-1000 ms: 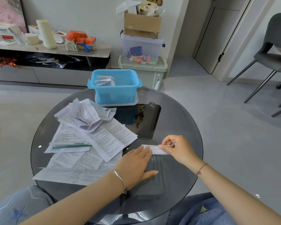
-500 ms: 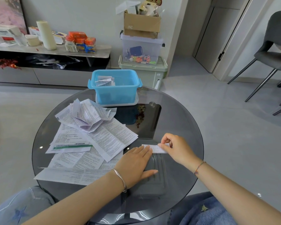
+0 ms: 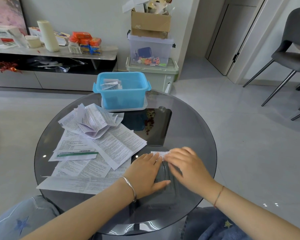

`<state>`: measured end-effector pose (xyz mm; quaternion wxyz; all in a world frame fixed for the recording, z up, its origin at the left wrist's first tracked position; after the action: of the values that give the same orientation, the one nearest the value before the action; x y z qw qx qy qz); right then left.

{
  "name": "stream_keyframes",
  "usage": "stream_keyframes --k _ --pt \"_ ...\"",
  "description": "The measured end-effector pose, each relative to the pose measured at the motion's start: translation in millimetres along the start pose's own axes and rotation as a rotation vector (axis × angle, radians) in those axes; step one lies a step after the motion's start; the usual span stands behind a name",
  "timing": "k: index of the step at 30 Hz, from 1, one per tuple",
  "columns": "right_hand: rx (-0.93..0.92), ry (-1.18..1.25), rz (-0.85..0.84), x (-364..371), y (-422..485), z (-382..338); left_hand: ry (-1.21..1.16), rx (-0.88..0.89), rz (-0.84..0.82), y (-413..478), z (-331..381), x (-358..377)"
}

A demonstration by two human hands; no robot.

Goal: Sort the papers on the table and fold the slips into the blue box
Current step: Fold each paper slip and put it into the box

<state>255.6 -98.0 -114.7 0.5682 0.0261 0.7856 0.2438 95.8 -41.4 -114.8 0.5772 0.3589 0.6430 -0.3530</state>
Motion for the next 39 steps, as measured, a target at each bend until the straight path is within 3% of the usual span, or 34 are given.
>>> stream_keyframes --k 8,19,39 --pt "0.014 -0.037 -0.111 7 -14 6 0.031 -0.023 -0.008 0 4 4" --pt "0.160 -0.122 -0.139 -17 -30 37 0.006 -0.039 -0.024 -1 1 3" --pt "0.064 -0.155 -0.005 -8 -4 19 0.060 -0.028 -0.051 7 -9 -12"
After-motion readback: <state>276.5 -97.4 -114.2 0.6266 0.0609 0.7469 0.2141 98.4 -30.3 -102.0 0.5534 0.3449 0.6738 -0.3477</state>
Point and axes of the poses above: each hand's wrist, its own y-axis towards the middle knuckle, its own x-axis out of the palm, z = x × y, the point moved 2 cm from there along y, towards the middle knuckle, and after that the axes turned 8 degrees about y, right-handed, at the moved point
